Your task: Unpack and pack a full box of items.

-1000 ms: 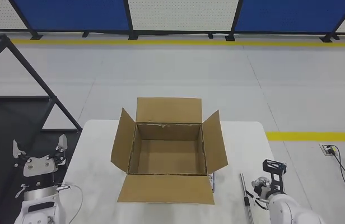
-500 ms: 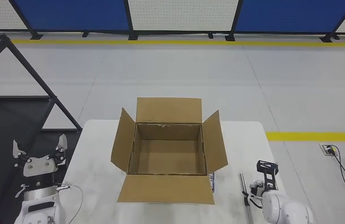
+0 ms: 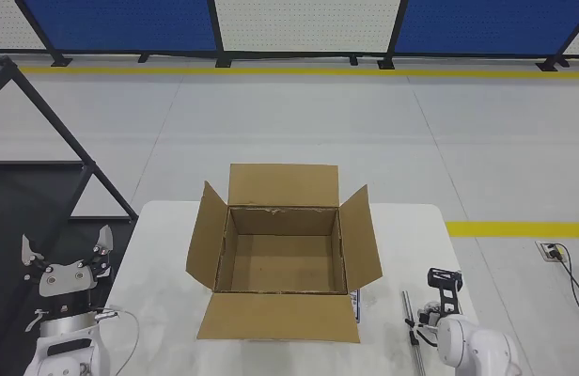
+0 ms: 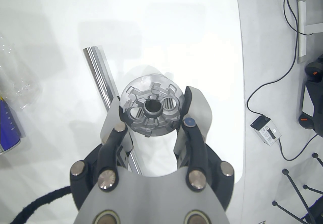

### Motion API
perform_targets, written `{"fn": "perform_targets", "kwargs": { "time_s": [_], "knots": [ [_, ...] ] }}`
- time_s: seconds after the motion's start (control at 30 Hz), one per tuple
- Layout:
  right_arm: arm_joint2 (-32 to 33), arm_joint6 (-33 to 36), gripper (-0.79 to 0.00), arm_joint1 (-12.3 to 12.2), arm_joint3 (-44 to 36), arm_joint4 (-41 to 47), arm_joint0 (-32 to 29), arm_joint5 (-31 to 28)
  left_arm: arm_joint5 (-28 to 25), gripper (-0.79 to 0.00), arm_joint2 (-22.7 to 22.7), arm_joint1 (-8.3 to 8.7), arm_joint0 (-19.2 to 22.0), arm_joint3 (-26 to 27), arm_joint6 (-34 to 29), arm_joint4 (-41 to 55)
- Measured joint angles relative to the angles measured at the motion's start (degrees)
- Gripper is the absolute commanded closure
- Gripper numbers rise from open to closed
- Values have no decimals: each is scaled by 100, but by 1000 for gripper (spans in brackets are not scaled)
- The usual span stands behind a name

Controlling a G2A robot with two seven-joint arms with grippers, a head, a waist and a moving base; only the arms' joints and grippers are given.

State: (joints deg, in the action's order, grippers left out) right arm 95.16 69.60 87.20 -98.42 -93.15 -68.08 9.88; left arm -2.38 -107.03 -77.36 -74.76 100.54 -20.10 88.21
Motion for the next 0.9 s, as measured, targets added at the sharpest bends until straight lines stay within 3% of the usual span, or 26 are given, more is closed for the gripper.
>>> {"fn": "perform_targets", "kwargs": {
  "time_s": [0.2,0.43,0.47,0.53,0.6,0.63,0.9],
  "knots": [
    [5,14,-391,-16,-107,64,-45,13,0,-785,0,0,0,0,0,0],
    [28,-17,-767,-36,-410,114,-162,67,0,-785,0,0,0,0,0,0],
    [33,-18,-699,-39,-452,118,-176,74,0,-785,0,0,0,0,0,0],
    [44,-12,-665,-45,-560,148,-215,62,0,-785,0,0,0,0,0,0],
    [57,-3,-770,-52,-643,168,-250,47,0,-785,0,0,0,0,0,0],
    [62,-3,-785,-55,-682,170,-265,47,0,-785,0,0,0,0,0,0],
    [280,-293,-785,-72,-1587,782,-680,-17,0,-785,0,0,0,0,0,0]
  ]
}}
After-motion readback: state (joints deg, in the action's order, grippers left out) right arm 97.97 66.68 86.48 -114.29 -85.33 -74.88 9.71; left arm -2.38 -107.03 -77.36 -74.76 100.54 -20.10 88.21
